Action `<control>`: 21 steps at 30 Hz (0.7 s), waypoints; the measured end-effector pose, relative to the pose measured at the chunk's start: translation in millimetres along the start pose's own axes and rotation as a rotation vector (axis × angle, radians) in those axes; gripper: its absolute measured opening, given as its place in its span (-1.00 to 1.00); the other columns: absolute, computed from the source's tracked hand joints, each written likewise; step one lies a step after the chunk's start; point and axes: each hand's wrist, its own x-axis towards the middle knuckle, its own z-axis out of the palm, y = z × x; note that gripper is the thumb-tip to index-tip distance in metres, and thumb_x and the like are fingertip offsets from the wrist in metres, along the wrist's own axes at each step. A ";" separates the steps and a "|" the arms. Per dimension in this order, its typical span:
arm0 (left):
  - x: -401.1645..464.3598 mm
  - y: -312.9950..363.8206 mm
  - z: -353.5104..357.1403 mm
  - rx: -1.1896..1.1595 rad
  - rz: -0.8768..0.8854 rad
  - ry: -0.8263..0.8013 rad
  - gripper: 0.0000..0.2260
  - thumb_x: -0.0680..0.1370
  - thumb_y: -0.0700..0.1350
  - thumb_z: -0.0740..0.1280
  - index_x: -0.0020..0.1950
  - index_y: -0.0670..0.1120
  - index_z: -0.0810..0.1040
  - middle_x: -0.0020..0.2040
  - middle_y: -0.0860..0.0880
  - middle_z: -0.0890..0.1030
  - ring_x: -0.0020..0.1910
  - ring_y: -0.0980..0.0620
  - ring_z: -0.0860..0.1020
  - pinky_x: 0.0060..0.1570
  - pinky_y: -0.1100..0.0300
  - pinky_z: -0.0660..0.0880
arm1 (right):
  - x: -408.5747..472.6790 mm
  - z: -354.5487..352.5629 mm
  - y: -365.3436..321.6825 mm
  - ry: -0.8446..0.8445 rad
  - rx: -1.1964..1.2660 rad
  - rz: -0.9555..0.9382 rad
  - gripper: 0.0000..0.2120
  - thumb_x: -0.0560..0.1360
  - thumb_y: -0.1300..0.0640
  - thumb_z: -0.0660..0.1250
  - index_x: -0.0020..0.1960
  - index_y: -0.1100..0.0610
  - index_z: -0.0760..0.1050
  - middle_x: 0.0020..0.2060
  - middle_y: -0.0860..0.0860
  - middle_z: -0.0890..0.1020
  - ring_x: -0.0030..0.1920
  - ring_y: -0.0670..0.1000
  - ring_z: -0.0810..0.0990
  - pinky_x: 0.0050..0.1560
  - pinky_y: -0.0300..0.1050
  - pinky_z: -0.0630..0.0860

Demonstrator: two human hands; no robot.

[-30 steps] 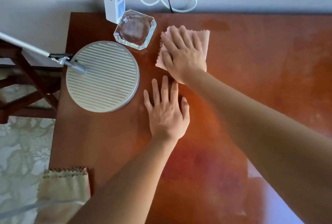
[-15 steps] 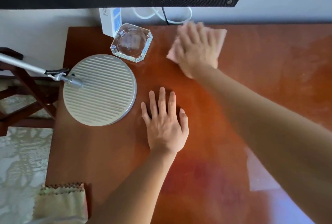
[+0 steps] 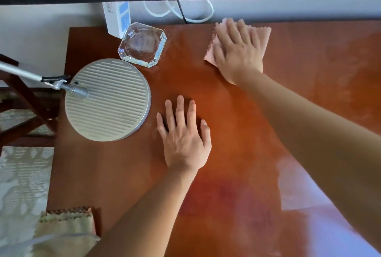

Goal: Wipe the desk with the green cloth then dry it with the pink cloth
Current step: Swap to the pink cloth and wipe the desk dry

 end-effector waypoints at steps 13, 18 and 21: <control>-0.1 0.7 -0.1 -0.007 0.007 0.029 -0.50 0.65 0.10 0.07 0.53 -0.08 0.38 0.58 -0.16 0.32 0.59 -0.26 0.20 0.52 -0.30 0.11 | -43.9 -1.7 45.5 -0.065 -0.079 -0.133 -0.44 0.69 -0.20 -0.22 0.68 -0.14 -0.08 0.68 -0.01 -0.02 0.66 0.07 -0.13 0.62 0.11 -0.22; 0.8 1.0 0.1 -0.007 0.008 0.018 -0.49 0.65 0.10 0.05 0.54 -0.08 0.38 0.59 -0.17 0.31 0.59 -0.26 0.20 0.53 -0.30 0.10 | -55.6 -4.3 55.6 -0.017 0.011 0.076 -0.44 0.69 -0.18 -0.17 0.67 -0.11 0.01 0.67 0.00 0.03 0.66 0.09 -0.08 0.62 0.10 -0.17; 0.0 0.6 -0.3 -0.011 0.004 0.014 -0.48 0.64 0.10 0.05 0.55 -0.08 0.37 0.59 -0.16 0.31 0.60 -0.26 0.19 0.53 -0.30 0.09 | -112.6 10.5 17.7 -0.033 -0.010 -0.061 -0.42 0.68 -0.16 -0.18 0.68 -0.05 0.03 0.66 0.04 0.08 0.66 0.14 -0.03 0.62 0.16 -0.12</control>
